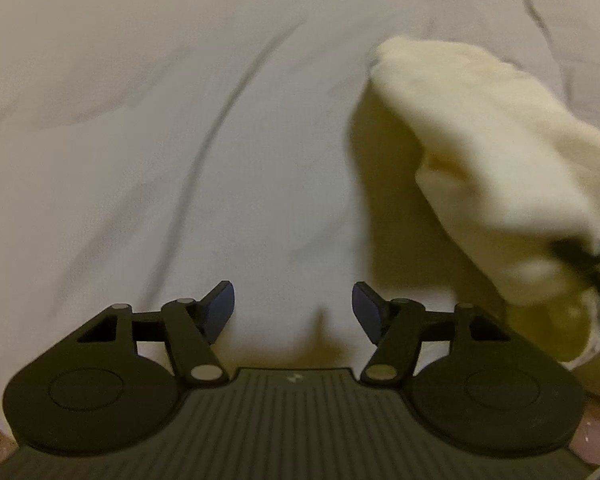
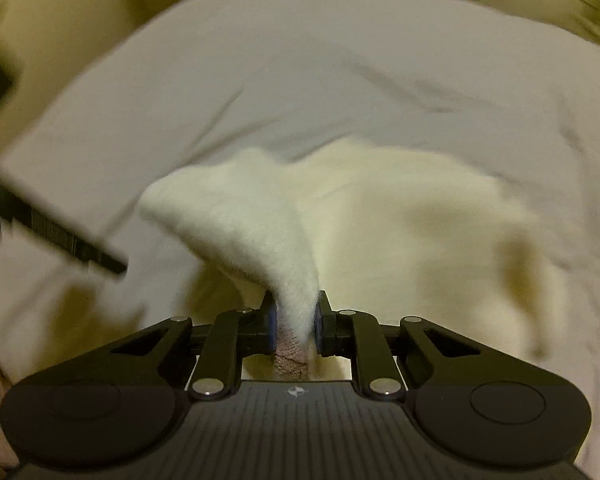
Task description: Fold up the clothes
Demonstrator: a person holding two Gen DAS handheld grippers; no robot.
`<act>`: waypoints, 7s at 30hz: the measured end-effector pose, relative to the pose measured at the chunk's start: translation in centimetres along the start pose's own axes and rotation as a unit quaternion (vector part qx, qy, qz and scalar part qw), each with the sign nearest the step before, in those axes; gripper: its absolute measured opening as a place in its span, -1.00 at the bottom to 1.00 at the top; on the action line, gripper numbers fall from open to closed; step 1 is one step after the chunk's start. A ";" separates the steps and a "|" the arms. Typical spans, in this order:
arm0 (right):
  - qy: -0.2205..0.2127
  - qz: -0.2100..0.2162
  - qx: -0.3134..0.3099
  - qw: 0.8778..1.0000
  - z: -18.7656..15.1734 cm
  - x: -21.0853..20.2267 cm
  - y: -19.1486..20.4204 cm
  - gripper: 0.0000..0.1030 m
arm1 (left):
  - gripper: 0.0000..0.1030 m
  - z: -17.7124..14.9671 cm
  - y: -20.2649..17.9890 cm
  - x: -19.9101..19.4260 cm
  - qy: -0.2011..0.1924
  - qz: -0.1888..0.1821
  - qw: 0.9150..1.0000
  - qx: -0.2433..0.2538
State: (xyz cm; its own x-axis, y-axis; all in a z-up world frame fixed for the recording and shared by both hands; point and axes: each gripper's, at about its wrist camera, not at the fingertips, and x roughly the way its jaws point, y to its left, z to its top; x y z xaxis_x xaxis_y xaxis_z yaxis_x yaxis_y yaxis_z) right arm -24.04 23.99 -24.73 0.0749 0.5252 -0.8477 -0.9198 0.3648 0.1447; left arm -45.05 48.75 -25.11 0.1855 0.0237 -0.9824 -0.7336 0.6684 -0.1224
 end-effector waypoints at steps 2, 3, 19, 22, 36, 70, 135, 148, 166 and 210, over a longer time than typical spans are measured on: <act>-0.028 -0.023 0.061 0.997 -0.3 -3.3 -3.6 -0.70 | 0.06 0.6 -2.0 -0.7 -0.010 -0.010 1.000 0.024; -0.042 -0.034 0.092 0.994 -0.6 -5.0 -5.5 -0.70 | 0.06 0.9 -3.4 -1.1 -0.017 -0.017 0.999 0.038; 0.069 -0.260 0.434 0.860 -13.3 -9.8 -36.1 -0.34 | 0.06 5.8 -21.1 0.1 -0.057 -0.025 0.981 0.184; 0.048 -0.220 0.451 0.864 -14.7 -10.4 -37.7 0.15 | 0.06 6.3 -23.4 0.9 -0.057 -0.018 0.976 0.209; 0.048 -0.038 0.315 0.947 -5.0 -1.8 -40.5 0.18 | 0.08 15.4 -26.5 4.1 -0.089 -0.007 0.950 0.300; -0.179 -0.243 0.163 0.939 1.4 -9.0 -37.0 -0.97 | -0.80 17.5 -26.3 -2.2 -0.261 -0.141 0.901 0.316; 0.130 -0.074 0.282 0.948 -12.3 -3.0 -25.0 0.37 | -0.31 -1.5 -6.9 -2.5 -0.081 -0.011 0.997 0.003; 0.168 -0.144 0.087 0.971 -19.5 1.3 -19.8 -0.77 | -0.27 -7.5 -13.4 -2.1 -0.066 -0.012 0.998 0.005; 0.157 -0.369 0.158 0.902 -15.1 -6.4 -42.3 -0.22 | -0.16 -10.8 -8.4 -4.0 -0.092 0.057 0.989 -0.106; -0.037 -0.265 0.144 0.953 8.2 -22.3 -16.5 0.73 | -0.62 6.2 27.0 -3.9 -0.179 0.143 0.925 -0.303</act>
State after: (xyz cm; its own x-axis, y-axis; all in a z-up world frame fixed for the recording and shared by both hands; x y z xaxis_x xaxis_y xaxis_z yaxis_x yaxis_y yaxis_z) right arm -7.43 12.54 -4.02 0.5356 0.2568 -0.8045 -0.6019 0.7843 -0.1504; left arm -61.49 71.36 -23.73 0.0526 0.4517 -0.8906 -0.9978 0.0594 -0.0288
